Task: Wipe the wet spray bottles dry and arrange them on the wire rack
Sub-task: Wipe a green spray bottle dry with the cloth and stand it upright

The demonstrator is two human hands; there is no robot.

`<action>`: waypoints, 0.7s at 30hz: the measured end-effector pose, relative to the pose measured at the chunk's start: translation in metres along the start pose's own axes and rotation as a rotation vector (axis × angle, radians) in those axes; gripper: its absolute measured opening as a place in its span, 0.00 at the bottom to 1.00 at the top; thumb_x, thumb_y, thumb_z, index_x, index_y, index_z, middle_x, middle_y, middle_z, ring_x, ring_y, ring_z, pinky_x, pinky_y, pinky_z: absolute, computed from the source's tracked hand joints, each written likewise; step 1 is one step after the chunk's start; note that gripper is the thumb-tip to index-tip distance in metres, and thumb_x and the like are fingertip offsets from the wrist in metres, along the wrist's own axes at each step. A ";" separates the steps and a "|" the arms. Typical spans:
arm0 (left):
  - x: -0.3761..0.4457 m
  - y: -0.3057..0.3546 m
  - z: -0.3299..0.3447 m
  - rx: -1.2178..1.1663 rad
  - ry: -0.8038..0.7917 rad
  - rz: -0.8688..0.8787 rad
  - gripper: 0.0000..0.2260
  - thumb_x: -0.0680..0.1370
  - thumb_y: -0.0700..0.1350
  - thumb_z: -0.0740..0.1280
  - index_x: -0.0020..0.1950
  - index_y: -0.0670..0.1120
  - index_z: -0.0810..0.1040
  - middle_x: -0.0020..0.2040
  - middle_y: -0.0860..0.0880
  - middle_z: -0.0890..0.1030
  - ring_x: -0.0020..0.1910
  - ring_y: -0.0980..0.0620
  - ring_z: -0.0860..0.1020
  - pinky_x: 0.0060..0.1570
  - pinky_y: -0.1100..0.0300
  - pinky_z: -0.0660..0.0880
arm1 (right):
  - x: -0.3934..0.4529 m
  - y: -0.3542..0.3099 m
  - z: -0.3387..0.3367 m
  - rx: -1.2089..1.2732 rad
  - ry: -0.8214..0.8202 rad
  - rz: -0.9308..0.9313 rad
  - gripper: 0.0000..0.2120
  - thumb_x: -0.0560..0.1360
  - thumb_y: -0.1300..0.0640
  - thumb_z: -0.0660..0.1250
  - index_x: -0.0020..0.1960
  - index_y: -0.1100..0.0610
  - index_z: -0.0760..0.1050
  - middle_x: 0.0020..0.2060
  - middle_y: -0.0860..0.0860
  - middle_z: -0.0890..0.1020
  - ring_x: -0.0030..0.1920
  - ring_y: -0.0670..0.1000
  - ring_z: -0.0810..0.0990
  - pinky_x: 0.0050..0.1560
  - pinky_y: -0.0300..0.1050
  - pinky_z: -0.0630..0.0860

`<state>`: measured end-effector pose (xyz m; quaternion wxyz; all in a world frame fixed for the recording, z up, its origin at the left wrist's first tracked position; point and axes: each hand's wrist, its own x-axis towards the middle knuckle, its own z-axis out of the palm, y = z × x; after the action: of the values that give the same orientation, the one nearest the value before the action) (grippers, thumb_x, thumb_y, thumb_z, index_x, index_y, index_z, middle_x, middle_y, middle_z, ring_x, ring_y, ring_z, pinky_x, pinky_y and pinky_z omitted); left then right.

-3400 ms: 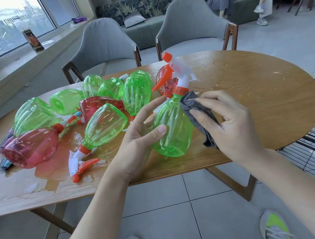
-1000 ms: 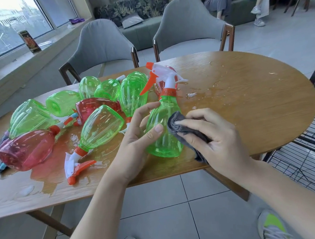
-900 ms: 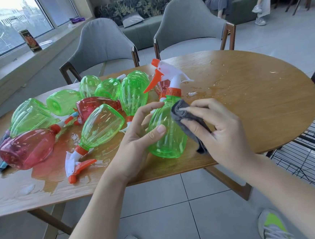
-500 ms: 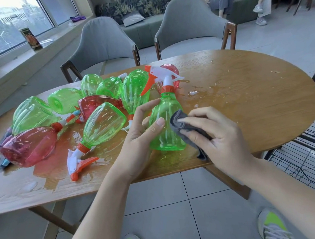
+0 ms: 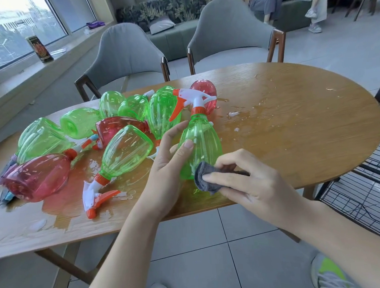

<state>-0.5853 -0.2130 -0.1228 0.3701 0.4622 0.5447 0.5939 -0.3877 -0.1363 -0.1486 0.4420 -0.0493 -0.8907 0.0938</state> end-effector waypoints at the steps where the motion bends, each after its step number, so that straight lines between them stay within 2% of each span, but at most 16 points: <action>1: -0.001 0.001 0.000 -0.011 0.002 -0.005 0.19 0.81 0.55 0.69 0.73 0.62 0.77 0.67 0.45 0.80 0.71 0.40 0.78 0.75 0.32 0.69 | -0.001 0.001 -0.001 -0.007 -0.002 -0.004 0.10 0.80 0.64 0.70 0.60 0.63 0.84 0.51 0.60 0.80 0.49 0.57 0.80 0.53 0.41 0.76; 5: -0.002 0.002 -0.004 -0.026 0.000 -0.002 0.23 0.79 0.58 0.70 0.74 0.60 0.75 0.67 0.33 0.77 0.69 0.28 0.76 0.73 0.24 0.66 | -0.005 0.003 -0.003 -0.001 0.032 0.019 0.10 0.78 0.65 0.73 0.59 0.63 0.85 0.50 0.59 0.80 0.48 0.55 0.80 0.52 0.42 0.77; 8: -0.001 -0.001 -0.007 -0.017 -0.018 0.004 0.23 0.79 0.57 0.69 0.75 0.60 0.75 0.70 0.33 0.76 0.71 0.26 0.73 0.72 0.22 0.64 | -0.005 0.005 -0.004 0.023 0.064 0.063 0.11 0.78 0.66 0.73 0.59 0.62 0.85 0.51 0.58 0.81 0.50 0.51 0.79 0.55 0.36 0.75; 11: -0.001 -0.001 -0.007 -0.011 -0.055 0.016 0.23 0.79 0.54 0.68 0.74 0.60 0.75 0.71 0.37 0.76 0.73 0.27 0.71 0.72 0.21 0.65 | 0.002 0.006 -0.007 0.021 0.099 0.110 0.11 0.78 0.65 0.72 0.59 0.63 0.84 0.51 0.59 0.80 0.51 0.50 0.78 0.57 0.33 0.72; 13: -0.002 0.000 -0.007 -0.012 -0.086 0.032 0.21 0.79 0.52 0.68 0.73 0.60 0.76 0.69 0.40 0.79 0.70 0.31 0.75 0.71 0.26 0.70 | 0.011 0.008 -0.009 0.019 0.139 0.130 0.10 0.79 0.63 0.71 0.59 0.63 0.84 0.51 0.59 0.80 0.52 0.50 0.79 0.57 0.33 0.71; 15: -0.003 0.001 -0.006 -0.010 -0.110 0.052 0.19 0.81 0.47 0.67 0.72 0.59 0.77 0.67 0.44 0.81 0.65 0.38 0.80 0.64 0.36 0.77 | 0.020 0.010 -0.011 0.020 0.190 0.172 0.10 0.80 0.62 0.70 0.59 0.63 0.84 0.51 0.58 0.81 0.53 0.49 0.79 0.58 0.34 0.72; 18: -0.007 0.005 -0.005 0.024 -0.128 0.072 0.19 0.82 0.43 0.64 0.70 0.59 0.77 0.67 0.48 0.82 0.64 0.43 0.82 0.60 0.47 0.79 | 0.031 0.015 -0.016 0.001 0.239 0.236 0.11 0.80 0.62 0.70 0.60 0.63 0.83 0.52 0.57 0.81 0.54 0.49 0.80 0.58 0.33 0.72; 19: -0.007 0.005 -0.005 0.042 -0.130 0.076 0.19 0.82 0.43 0.64 0.70 0.60 0.77 0.68 0.49 0.82 0.64 0.43 0.81 0.61 0.48 0.80 | 0.032 0.017 -0.017 -0.008 0.243 0.253 0.11 0.80 0.62 0.70 0.61 0.63 0.83 0.52 0.57 0.82 0.54 0.49 0.80 0.58 0.32 0.72; 21: -0.008 0.006 -0.004 0.072 -0.134 0.091 0.19 0.82 0.43 0.63 0.70 0.60 0.77 0.70 0.50 0.80 0.67 0.41 0.80 0.64 0.42 0.80 | 0.033 0.020 -0.019 -0.023 0.239 0.287 0.11 0.80 0.62 0.70 0.61 0.63 0.83 0.53 0.56 0.82 0.56 0.49 0.79 0.60 0.31 0.71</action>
<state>-0.5859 -0.2229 -0.1175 0.3618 0.5381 0.5180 0.5578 -0.3922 -0.1089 -0.1160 0.5263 -0.1917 -0.8166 0.1394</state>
